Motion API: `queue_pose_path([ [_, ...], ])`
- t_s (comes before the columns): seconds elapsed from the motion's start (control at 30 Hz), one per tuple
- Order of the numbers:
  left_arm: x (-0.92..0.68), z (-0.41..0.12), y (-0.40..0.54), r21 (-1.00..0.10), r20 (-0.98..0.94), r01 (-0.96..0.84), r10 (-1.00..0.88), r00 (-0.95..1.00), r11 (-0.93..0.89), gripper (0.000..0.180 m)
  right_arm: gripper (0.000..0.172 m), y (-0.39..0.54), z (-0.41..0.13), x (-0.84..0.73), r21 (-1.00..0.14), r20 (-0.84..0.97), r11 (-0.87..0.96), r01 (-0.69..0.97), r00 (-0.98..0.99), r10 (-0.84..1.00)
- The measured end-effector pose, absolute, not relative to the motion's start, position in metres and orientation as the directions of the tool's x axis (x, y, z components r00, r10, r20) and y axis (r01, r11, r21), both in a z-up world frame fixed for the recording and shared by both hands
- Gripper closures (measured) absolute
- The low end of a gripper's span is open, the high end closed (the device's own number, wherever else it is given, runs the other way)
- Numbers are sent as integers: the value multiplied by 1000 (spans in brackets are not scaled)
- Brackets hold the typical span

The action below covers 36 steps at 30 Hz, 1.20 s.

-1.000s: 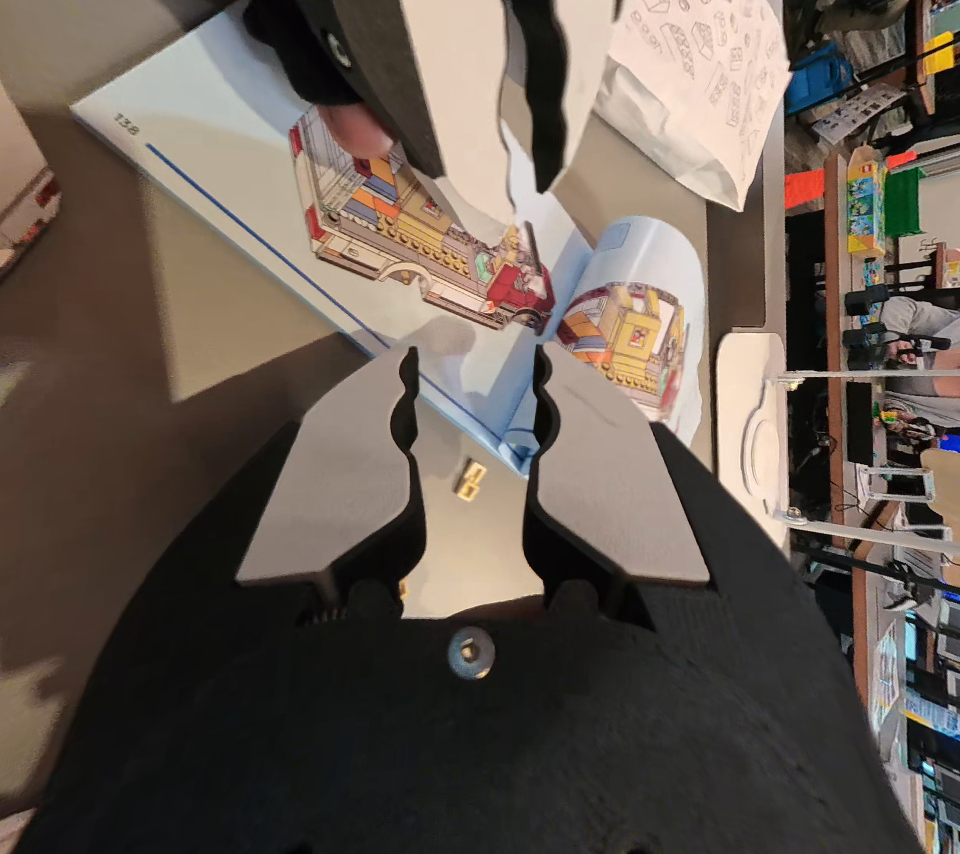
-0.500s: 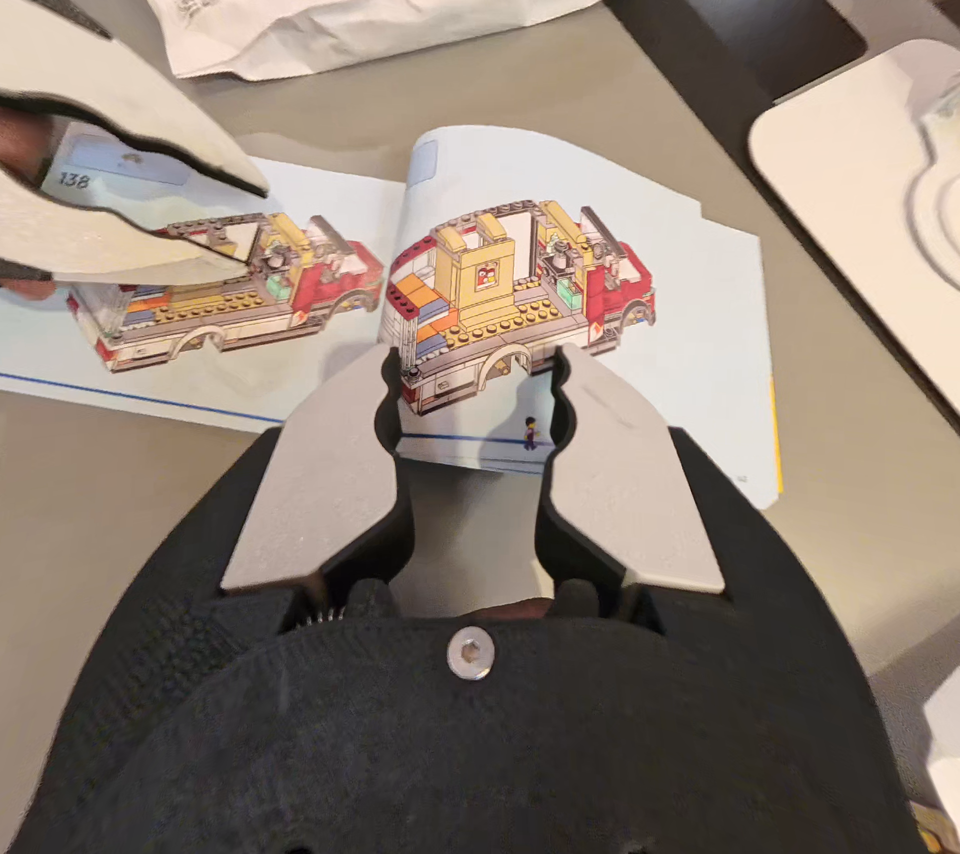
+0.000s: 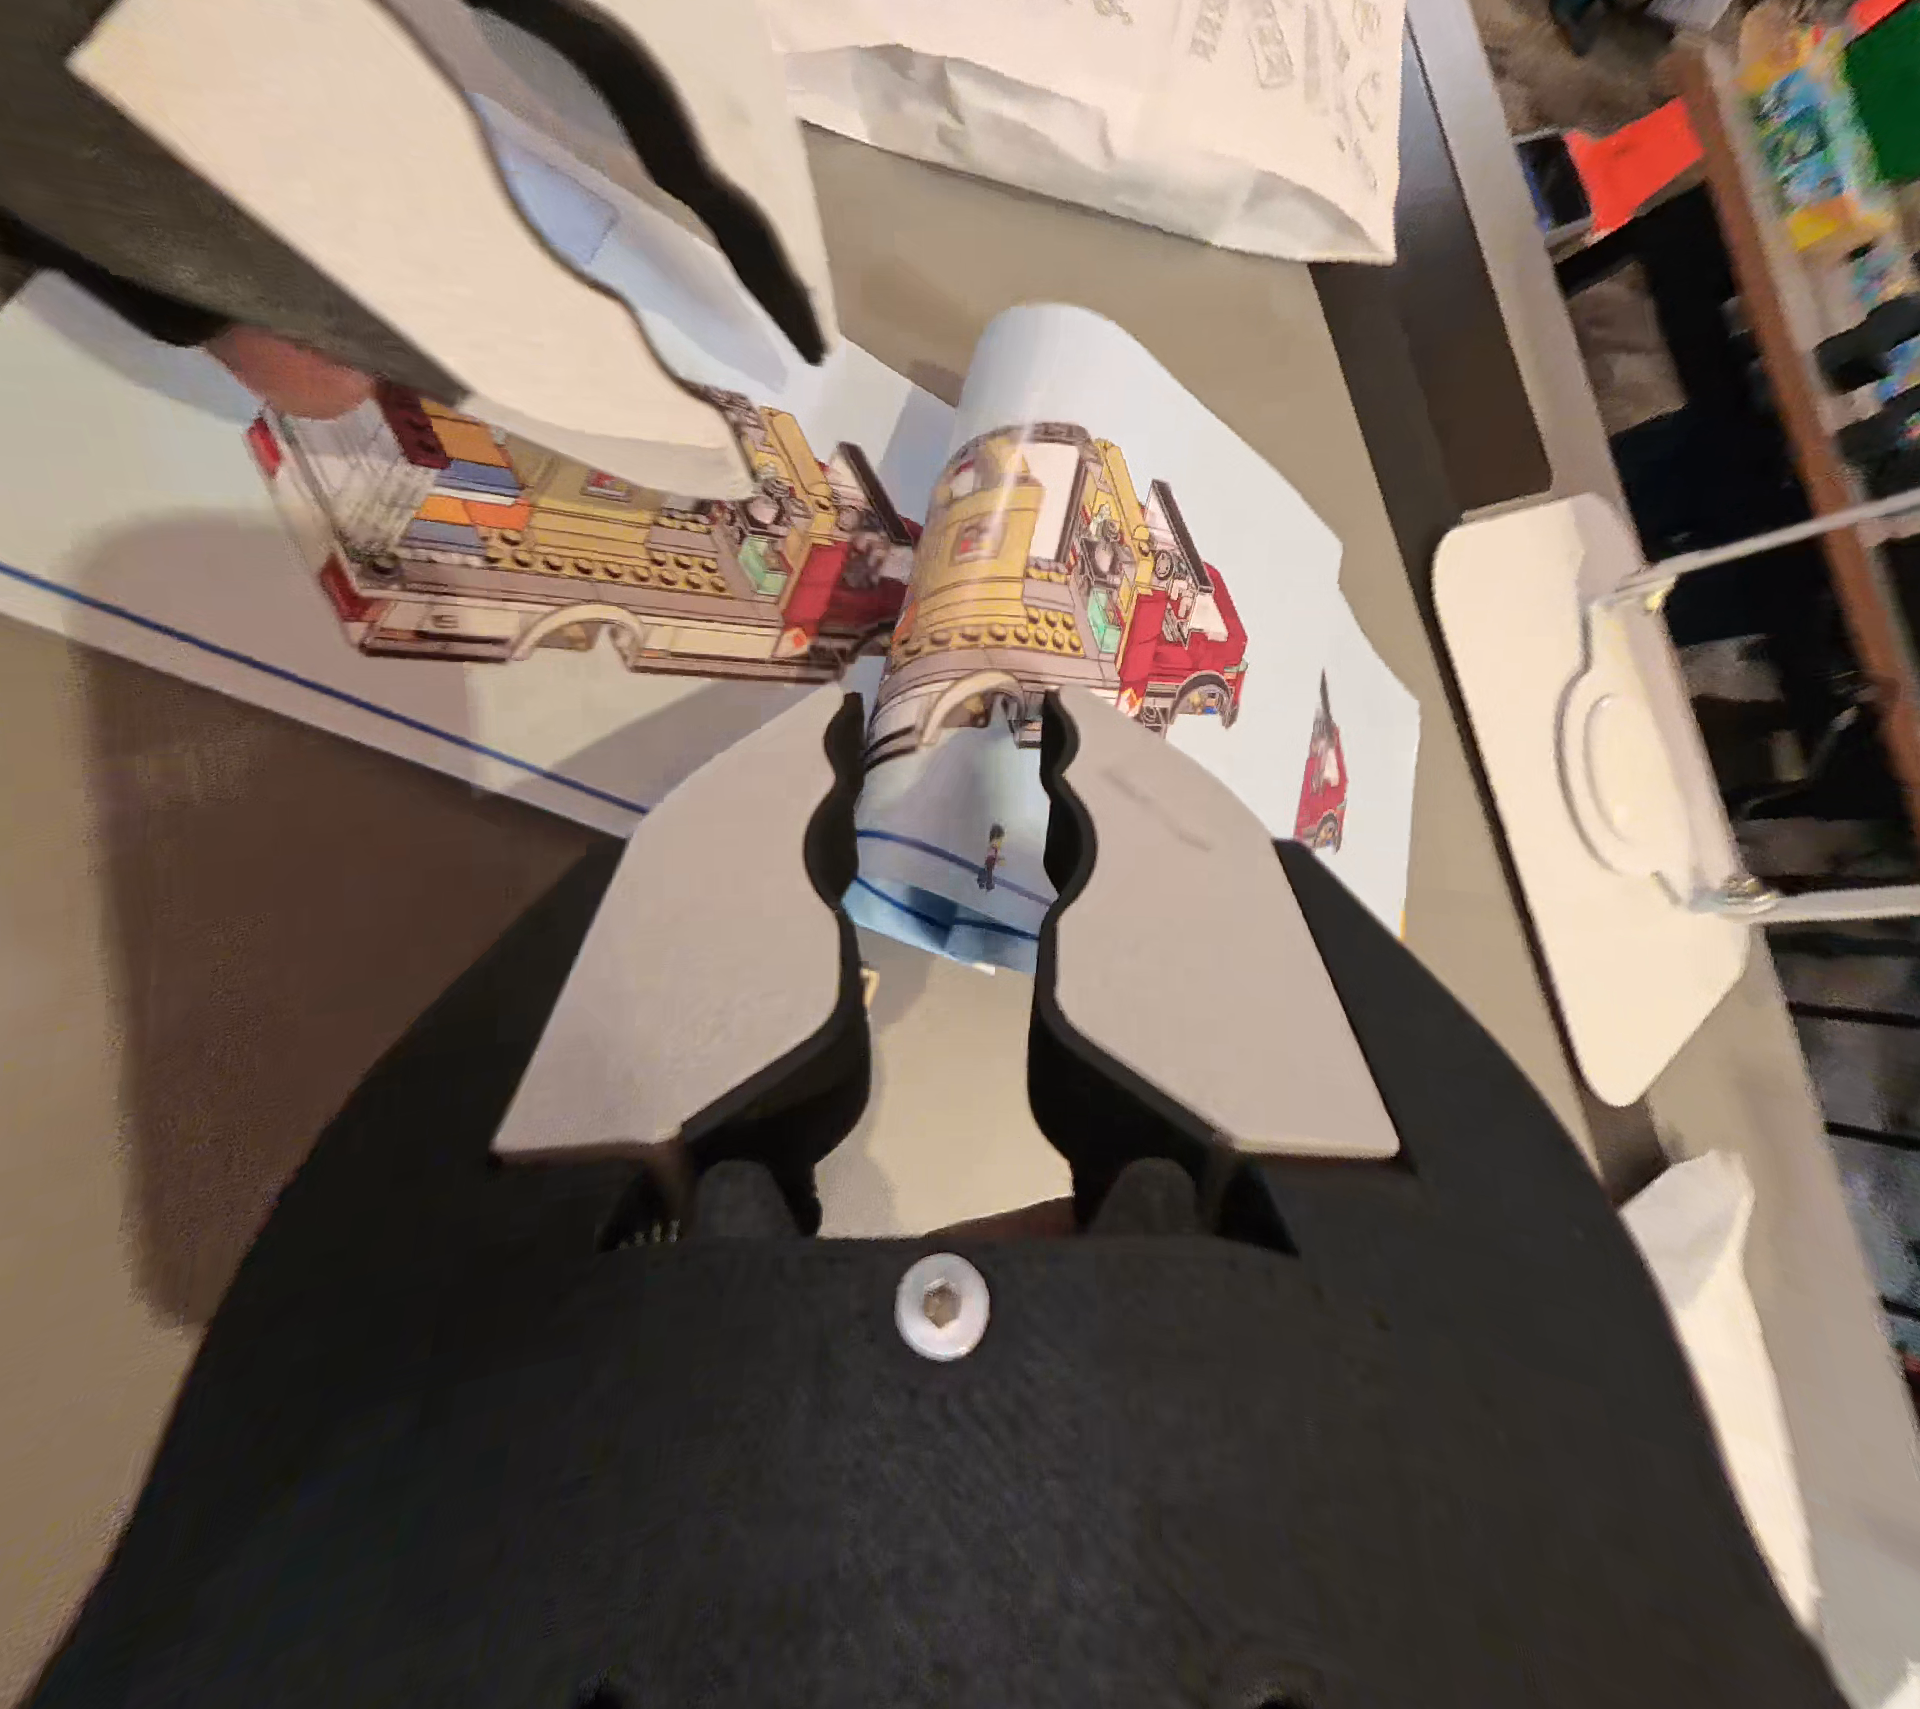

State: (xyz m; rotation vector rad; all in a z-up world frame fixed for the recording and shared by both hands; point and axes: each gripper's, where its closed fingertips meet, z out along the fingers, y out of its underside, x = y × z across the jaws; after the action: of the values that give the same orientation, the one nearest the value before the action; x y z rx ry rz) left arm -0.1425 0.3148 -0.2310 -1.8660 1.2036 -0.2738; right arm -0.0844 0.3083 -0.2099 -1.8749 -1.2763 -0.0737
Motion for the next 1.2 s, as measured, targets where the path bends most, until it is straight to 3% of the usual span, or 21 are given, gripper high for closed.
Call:
queue_pose_path([
  [0.27, -148, -237, 314, -748, -226, -638, -832, 506, -185, 153, 140, 281, -211, -115, -557, 556, 45, 829, 332, 762],
  [0.5, -149, -238, 313, -746, -213, -638, -837, 503, -193, 153, 134, 263, -219, -129, -603, 450, 50, 796, 288, 845],
  [0.77, -150, -237, 313, -745, -219, -640, -837, 501, -188, 153, 133, 268, -204, -122, -628, 462, 52, 777, 318, 828],
  [0.9, -151, -238, 313, -741, -223, -645, -838, 498, -186, 153, 132, 287, -181, -97, -689, 427, -11, 725, 418, 801],
  [1.0, -151, -238, 312, -737, -221, -649, -841, 494, -188, 153, 130, 313, -172, -61, -740, 334, -156, 655, 559, 759],
  [1.1, -151, -238, 311, -733, -221, -653, -843, 490, -188, 153, 123, 325, -193, -37, -715, 228, -305, 630, 621, 750],
  [1.2, -152, -239, 311, -732, -218, -654, -845, 488, -189, 153, 124, 317, -209, -48, -696, 218, -304, 650, 596, 773],
])
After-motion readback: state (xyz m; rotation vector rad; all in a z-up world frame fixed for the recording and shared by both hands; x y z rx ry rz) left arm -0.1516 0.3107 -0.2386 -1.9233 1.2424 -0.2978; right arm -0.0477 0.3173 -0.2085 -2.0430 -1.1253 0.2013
